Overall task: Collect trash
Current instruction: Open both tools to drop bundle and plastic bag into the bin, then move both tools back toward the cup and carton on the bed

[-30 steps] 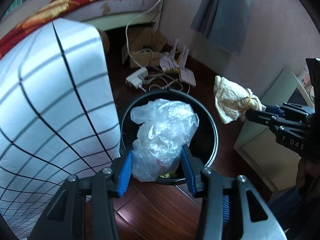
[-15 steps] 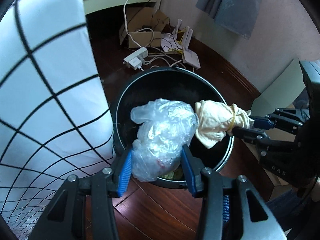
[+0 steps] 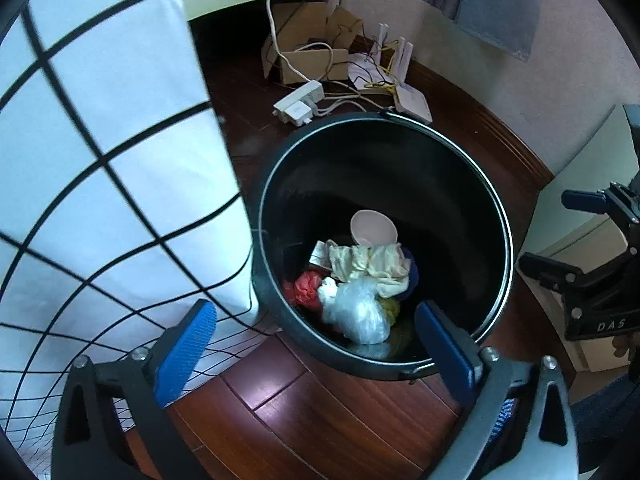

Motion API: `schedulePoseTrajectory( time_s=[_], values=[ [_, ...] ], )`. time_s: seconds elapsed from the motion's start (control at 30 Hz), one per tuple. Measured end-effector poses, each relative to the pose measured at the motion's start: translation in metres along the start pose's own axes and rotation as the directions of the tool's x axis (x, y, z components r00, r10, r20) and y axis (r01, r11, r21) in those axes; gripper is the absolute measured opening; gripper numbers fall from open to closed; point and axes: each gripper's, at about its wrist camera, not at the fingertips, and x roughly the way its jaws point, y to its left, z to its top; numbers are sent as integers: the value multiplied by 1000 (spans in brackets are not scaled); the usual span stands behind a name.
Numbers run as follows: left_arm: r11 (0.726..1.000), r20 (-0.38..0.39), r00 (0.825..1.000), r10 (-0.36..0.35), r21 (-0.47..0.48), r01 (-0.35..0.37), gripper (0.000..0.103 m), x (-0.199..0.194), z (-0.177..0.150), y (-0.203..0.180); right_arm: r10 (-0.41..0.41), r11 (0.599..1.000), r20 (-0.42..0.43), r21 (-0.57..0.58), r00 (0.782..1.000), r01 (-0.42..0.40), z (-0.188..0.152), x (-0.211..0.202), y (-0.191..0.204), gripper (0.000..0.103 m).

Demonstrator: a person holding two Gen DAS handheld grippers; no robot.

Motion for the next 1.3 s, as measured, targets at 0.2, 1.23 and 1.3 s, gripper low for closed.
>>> schedulePoseTrajectory(
  time_s=[0.2, 1.23, 1.3],
  values=[
    [1000, 29, 999, 22, -11, -22, 102, -12, -5, 4, 5, 1000, 30, 2, 1000, -5, 4, -8, 4, 103],
    [992, 174, 979, 103, -84, -90, 102, -100, -19, 33, 69, 996, 208, -75, 976, -55, 23, -86, 52, 103],
    [991, 189, 975, 114, -97, -97, 102, -109, -21, 38, 76, 994, 224, -89, 972, -57, 25, -94, 58, 103]
  ],
)
